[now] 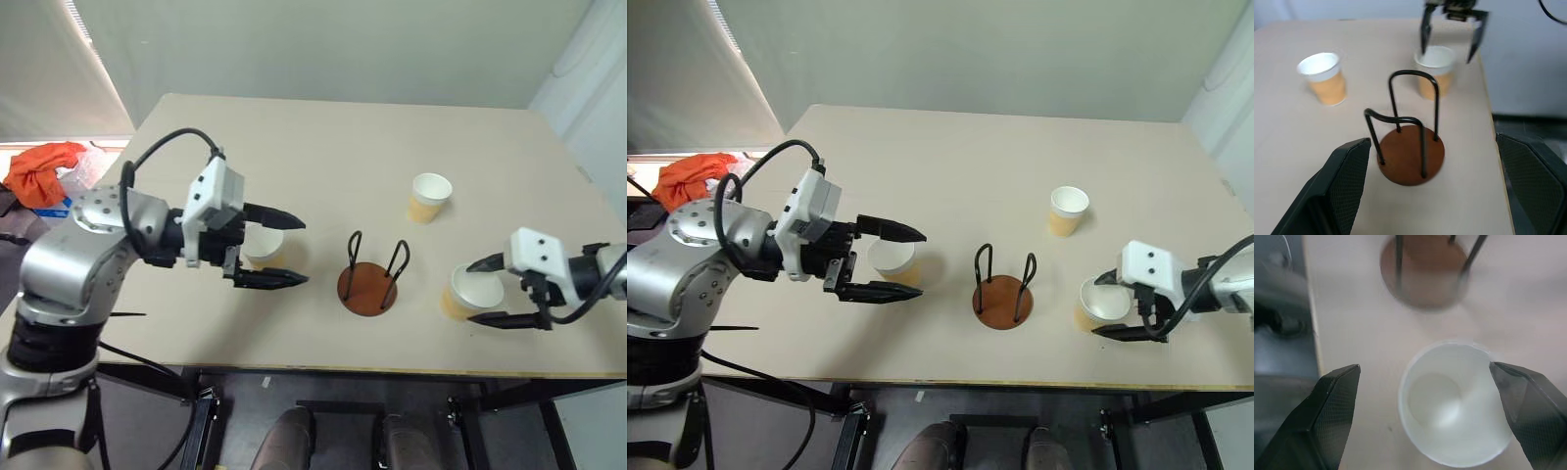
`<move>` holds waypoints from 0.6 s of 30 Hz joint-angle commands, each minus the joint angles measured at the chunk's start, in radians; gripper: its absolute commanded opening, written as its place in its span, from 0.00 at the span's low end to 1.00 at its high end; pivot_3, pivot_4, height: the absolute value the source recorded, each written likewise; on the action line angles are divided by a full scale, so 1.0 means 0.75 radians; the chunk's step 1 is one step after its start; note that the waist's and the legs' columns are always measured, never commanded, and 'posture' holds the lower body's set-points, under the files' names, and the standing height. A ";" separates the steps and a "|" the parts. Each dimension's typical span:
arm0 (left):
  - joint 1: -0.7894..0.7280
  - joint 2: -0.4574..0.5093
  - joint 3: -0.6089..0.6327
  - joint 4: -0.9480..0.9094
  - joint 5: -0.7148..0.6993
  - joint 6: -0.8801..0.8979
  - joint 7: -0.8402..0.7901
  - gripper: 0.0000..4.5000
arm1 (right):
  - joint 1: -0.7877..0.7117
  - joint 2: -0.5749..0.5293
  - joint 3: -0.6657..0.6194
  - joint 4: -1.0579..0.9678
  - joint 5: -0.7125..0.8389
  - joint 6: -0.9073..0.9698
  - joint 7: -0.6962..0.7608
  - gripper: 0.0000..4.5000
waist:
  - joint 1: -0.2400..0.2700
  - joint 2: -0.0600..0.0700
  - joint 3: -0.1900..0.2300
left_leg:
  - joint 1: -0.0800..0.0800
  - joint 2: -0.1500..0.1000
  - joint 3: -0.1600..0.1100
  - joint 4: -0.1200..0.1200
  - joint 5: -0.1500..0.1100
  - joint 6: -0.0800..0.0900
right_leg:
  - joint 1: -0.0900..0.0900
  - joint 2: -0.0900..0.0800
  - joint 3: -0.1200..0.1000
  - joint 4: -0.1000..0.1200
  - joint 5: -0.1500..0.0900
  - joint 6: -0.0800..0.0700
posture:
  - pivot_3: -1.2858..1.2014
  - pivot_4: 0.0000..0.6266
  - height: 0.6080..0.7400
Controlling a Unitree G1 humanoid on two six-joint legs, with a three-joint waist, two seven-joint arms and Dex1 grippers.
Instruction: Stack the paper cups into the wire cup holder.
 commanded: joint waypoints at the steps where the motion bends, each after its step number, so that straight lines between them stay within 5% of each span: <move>1: -0.019 0.079 0.076 -0.042 -0.035 -0.032 -0.040 1.00 | 0.016 0.000 0.020 -0.008 -0.049 -0.044 -0.002 0.92 | -0.001 0.000 0.000 | 0.000 0.000 0.000 0.000 -0.001 -0.001 | 0.000 0.000 0.000 0.000 0.000 0.000 | 0.52 0.24 1.00; 13: 0.004 0.150 0.137 0.007 -0.021 -0.076 0.001 1.00 | -0.030 0.031 0.044 0.032 -0.082 -0.061 0.026 0.01 | -0.009 0.000 0.000 | 0.001 0.002 0.000 0.000 -0.007 -0.007 | -0.001 0.000 -0.002 0.001 -0.002 -0.004 | 0.52 0.24 1.00; 18: -0.004 0.167 0.164 0.072 -0.017 -0.101 0.007 1.00 | -0.224 0.013 -0.107 0.048 0.117 -0.010 0.131 0.01 | -0.013 0.002 0.001 | 0.001 0.002 0.000 0.000 -0.009 -0.011 | -0.002 0.000 -0.003 0.001 -0.002 -0.005 | 0.52 0.24 1.00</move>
